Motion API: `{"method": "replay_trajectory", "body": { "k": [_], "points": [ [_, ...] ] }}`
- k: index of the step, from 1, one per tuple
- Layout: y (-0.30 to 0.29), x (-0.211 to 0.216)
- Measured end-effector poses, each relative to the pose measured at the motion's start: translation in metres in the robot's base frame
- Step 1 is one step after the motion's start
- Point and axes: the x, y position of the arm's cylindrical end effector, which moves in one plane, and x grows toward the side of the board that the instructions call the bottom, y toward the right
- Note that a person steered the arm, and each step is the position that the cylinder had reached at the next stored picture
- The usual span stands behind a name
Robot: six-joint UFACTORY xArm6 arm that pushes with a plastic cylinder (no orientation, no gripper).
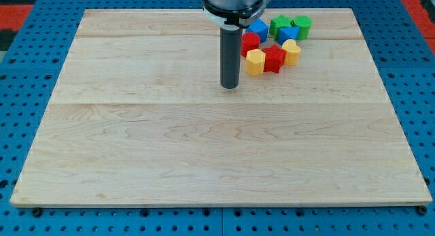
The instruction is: Move the arm diagonally bottom right to the yellow heart
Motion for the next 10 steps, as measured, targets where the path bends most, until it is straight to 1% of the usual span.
{"method": "replay_trajectory", "body": {
  "k": [2,3,4,5,8,10],
  "points": [
    [0.003,0.017],
    [0.041,0.039],
    [0.092,0.038],
    [0.119,0.035],
    [0.121,0.028],
    [0.137,0.027]
  ]
}}
